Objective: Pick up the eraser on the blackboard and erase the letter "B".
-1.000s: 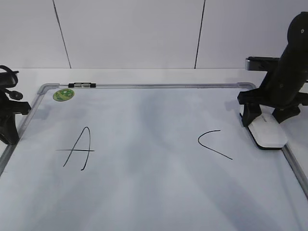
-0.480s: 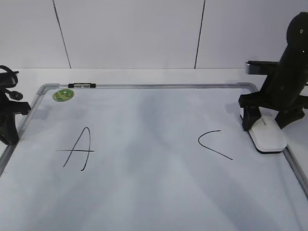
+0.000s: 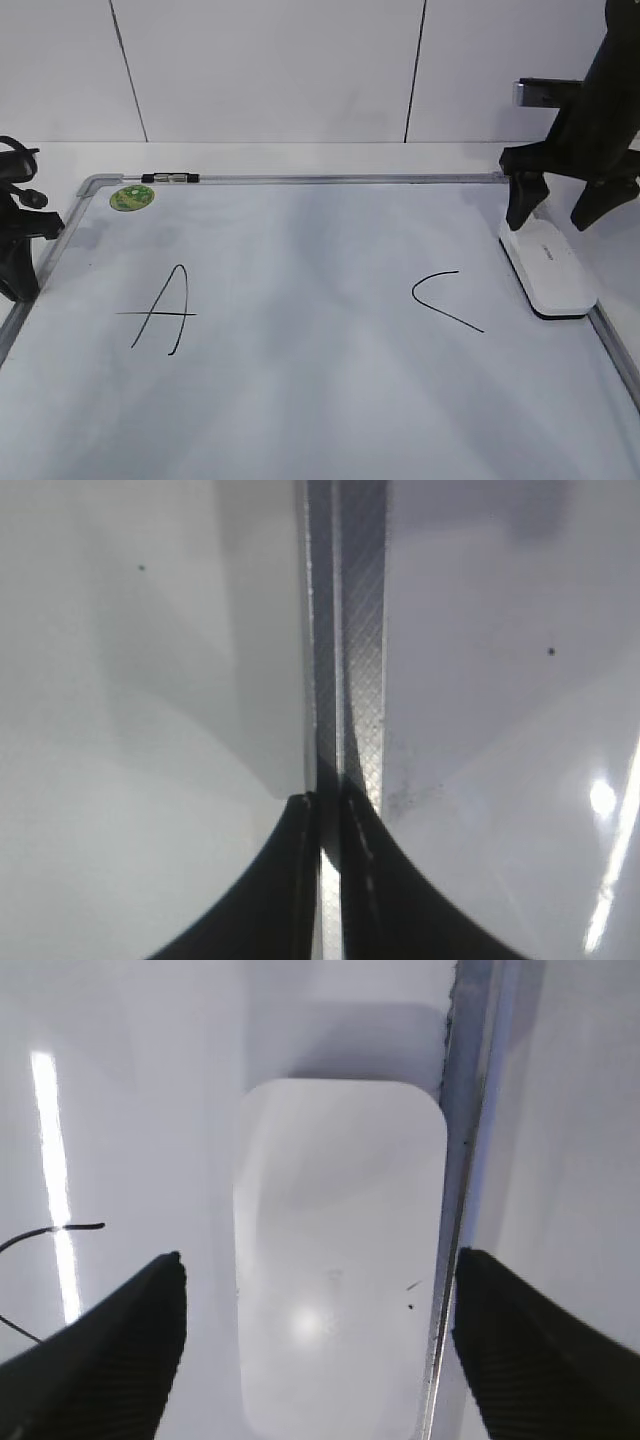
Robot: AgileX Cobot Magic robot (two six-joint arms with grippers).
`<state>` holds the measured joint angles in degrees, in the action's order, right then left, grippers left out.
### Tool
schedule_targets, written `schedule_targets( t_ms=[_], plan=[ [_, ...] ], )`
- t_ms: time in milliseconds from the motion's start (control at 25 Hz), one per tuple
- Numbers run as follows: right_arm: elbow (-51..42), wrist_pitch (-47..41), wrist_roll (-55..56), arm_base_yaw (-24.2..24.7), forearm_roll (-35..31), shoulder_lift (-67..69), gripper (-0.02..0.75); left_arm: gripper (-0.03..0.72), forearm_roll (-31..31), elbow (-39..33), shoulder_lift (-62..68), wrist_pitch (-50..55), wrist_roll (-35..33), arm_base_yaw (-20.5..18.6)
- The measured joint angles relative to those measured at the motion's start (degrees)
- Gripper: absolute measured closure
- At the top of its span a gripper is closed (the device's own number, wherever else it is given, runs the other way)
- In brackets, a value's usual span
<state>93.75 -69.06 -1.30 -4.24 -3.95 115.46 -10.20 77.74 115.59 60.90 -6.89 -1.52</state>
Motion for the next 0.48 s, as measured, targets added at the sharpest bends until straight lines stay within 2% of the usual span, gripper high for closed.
schedule_targets(
  t_ms=[160, 280, 480],
  plan=[
    [1.54, -0.5, 0.0, 0.0, 0.0, 0.0, 0.104, 0.671, 0.0, 0.0, 0.0, -0.1, 0.0, 0.0],
    [1.64, -0.68, 0.0, 0.0, -0.11, 0.0, 0.131, 0.64, 0.0, 0.0, 0.0, -0.1, -0.23, 0.0],
    [1.64, -0.9, 0.13, 0.0, -0.22, -0.93, 0.155, 0.446, 0.85, 0.0, 0.0, -0.1, -0.7, 0.0]
  ],
)
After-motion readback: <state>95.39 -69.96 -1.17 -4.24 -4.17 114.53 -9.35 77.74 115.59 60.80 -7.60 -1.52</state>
